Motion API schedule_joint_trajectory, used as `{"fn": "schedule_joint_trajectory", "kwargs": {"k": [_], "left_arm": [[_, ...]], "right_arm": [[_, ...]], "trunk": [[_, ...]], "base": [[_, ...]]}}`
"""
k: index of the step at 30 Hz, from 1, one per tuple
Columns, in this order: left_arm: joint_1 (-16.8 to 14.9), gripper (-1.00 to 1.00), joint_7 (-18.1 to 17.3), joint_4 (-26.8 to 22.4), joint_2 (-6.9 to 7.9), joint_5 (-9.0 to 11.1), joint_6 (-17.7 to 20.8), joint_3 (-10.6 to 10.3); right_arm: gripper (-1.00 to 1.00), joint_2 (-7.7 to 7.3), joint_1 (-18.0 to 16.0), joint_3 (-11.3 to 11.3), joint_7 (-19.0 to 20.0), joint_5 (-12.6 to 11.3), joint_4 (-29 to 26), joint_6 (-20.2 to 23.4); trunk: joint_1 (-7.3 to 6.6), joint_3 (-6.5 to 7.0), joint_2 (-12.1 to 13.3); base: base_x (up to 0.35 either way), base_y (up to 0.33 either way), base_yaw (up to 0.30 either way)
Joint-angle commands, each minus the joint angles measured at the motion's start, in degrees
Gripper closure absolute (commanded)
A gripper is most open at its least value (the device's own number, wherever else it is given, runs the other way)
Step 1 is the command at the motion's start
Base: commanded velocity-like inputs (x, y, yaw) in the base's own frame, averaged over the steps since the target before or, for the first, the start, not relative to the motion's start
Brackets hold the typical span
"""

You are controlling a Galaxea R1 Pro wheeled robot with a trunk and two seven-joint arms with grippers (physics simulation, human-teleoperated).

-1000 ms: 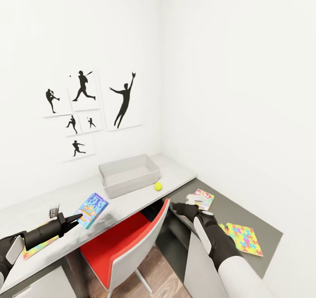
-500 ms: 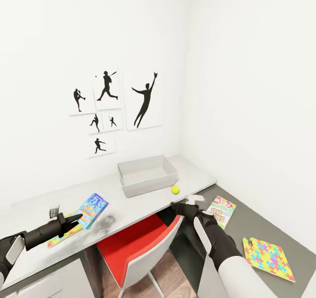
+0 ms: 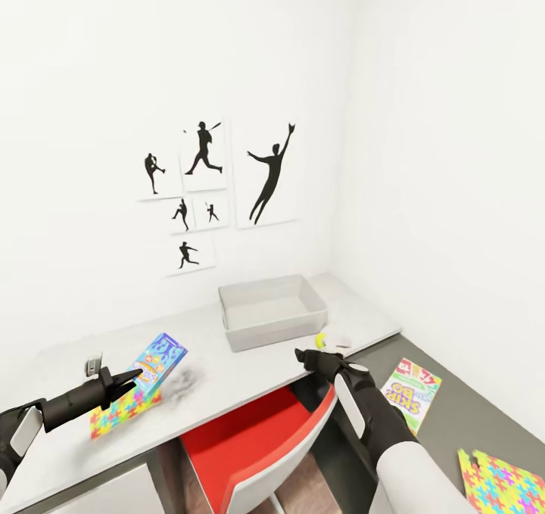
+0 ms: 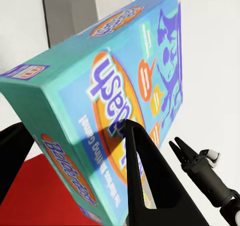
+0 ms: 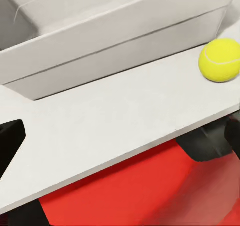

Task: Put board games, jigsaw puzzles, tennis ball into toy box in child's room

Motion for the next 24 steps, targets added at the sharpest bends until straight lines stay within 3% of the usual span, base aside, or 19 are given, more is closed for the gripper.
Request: {"fn": "schedule_joint_trajectory", "kwargs": {"k": [1,12,24], "left_arm": [[0.0,1.0,-0.1,0.0,0.0,0.3,0.5,0.1],[0.0,1.0,-0.1,0.0,0.0,0.3,0.5,0.1],[0.0,1.0,-0.1,0.0,0.0,0.3,0.4,0.1]], "right_arm": [[-1.0,-0.01,0.0,0.0,0.0,-0.4,-0.1,0.3],[-1.0,-0.01,0.0,0.0,0.0,-0.4,-0.1,0.3],[-1.0,-0.01,0.0,0.0,0.0,-0.4,-0.1,0.3]], "trunk": [[0.04,-0.02,0.0],[0.04,-0.02,0.0],[0.04,0.3,0.0]], "base": [[0.165,0.0,0.006],[0.106,0.0,-0.002],[0.063,0.004,-0.158]]}}
